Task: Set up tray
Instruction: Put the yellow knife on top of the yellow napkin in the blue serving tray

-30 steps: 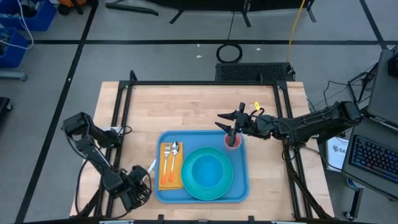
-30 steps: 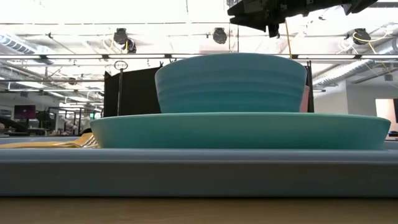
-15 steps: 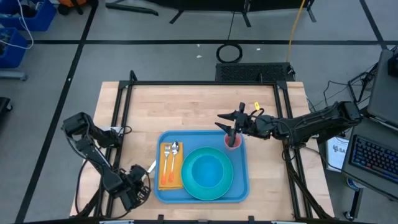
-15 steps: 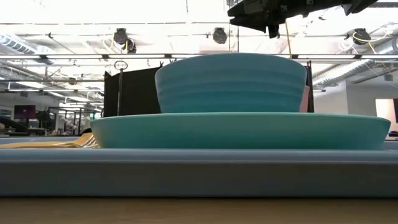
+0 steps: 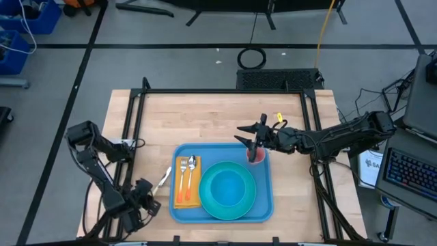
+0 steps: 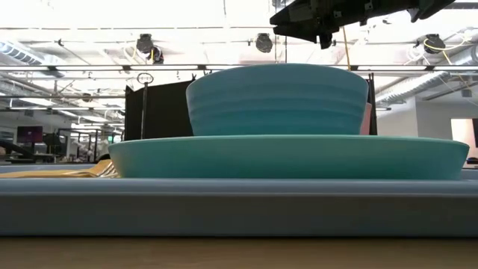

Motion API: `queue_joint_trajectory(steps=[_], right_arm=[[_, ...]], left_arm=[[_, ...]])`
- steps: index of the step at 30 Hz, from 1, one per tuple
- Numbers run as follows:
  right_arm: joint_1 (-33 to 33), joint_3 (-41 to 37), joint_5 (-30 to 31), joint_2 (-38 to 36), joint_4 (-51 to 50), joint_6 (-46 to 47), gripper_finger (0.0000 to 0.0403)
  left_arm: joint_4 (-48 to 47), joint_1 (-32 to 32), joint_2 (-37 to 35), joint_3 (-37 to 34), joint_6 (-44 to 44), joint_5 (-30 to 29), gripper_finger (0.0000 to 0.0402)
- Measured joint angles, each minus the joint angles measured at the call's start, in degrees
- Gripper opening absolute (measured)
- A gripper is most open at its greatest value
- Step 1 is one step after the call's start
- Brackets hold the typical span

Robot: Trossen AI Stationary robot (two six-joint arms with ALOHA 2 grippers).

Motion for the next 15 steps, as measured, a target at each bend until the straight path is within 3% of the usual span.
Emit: queue_joint_trajectory(steps=[8, 15], right_arm=[[-0.02, 0.0, 0.04, 0.0, 0.13, -0.08, 0.0153], [-0.02, 0.0, 0.09, 0.0, 0.13, -0.08, 0.0153]], left_arm=[[-1.06, -1.1, -1.14, 0.13, -3.14, -2.02, 0.0066], [0.37, -0.45, -2.63, 0.2, -4.43, -13.57, 0.0066]])
